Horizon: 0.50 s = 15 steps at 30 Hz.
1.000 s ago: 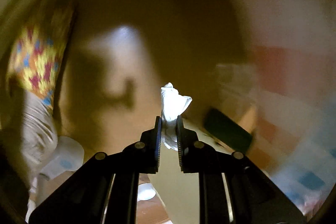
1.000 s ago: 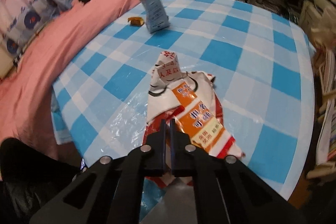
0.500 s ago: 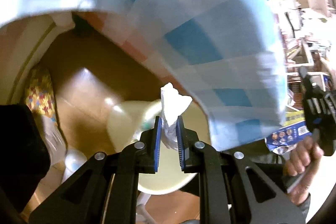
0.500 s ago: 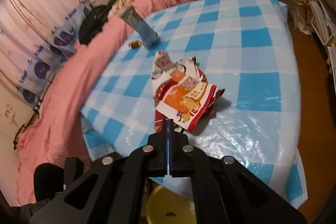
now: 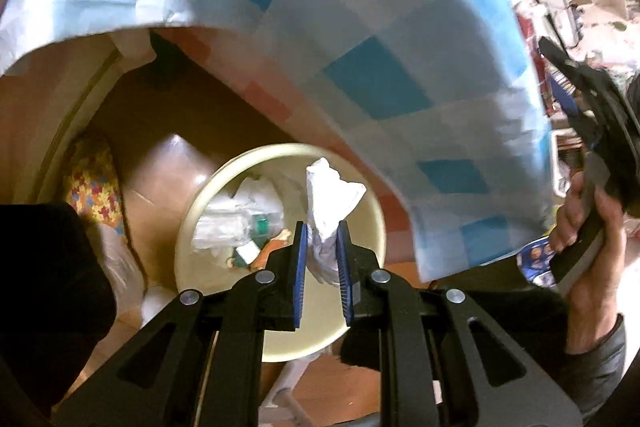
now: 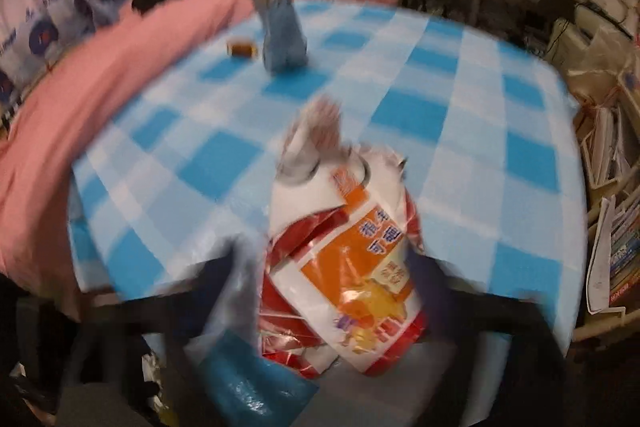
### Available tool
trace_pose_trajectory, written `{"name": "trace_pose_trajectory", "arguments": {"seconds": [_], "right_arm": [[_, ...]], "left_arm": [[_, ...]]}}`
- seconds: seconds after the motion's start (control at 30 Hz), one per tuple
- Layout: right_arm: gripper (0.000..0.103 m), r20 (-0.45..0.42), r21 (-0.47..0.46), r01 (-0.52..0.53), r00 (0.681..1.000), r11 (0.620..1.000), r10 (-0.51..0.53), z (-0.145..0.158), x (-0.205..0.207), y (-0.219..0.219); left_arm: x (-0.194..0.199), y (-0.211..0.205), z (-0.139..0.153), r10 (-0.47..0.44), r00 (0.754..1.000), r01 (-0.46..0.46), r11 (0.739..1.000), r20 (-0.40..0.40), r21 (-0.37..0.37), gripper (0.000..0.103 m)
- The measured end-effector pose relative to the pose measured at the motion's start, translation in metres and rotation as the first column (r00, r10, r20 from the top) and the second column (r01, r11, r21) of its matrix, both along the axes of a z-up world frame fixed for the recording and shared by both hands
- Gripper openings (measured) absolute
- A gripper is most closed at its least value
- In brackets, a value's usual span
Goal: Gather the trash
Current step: 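Grasp and lift the wrapper over the bin with the right tool while the left tool holds the tissue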
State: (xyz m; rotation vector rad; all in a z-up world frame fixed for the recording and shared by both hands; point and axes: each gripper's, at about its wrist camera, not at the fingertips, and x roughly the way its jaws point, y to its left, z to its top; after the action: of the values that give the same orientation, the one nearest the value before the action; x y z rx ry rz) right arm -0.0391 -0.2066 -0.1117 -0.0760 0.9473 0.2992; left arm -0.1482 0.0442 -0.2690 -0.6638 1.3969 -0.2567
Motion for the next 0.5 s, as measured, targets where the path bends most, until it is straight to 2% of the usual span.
{"name": "trace_pose_trajectory", "arguments": {"seconds": [0.03,0.1,0.17,0.23,0.5], "right_arm": [[0.057,0.005,-0.005,-0.017,1.0,1.0,0.017,0.0,-0.001,0.002],[0.037,0.002,0.013,-0.048,0.999,0.999,0.048,0.002,-0.001,0.002],[0.028,0.001,0.041,-0.053,0.999,0.998,0.053,0.006,-0.003,0.0],[0.006,0.008,0.117,-0.033,0.999,0.993,0.032,0.011,-0.007,-0.009],[0.006,0.053,0.286,0.005,0.998,0.958,-0.021,0.031,-0.018,-0.031]], "left_arm": [[0.0,-0.001,-0.002,-0.005,1.0,0.005,1.0,-0.001,0.007,0.014],[0.003,-0.001,-0.004,-0.013,1.0,0.013,1.0,-0.002,0.016,0.014],[0.006,-0.002,-0.004,-0.011,1.0,0.011,1.0,0.0,0.016,0.014],[0.007,-0.002,-0.002,-0.012,1.0,0.012,1.0,0.007,0.015,0.014],[0.007,-0.005,-0.001,-0.02,1.0,0.02,1.0,0.021,0.012,0.014]]}}
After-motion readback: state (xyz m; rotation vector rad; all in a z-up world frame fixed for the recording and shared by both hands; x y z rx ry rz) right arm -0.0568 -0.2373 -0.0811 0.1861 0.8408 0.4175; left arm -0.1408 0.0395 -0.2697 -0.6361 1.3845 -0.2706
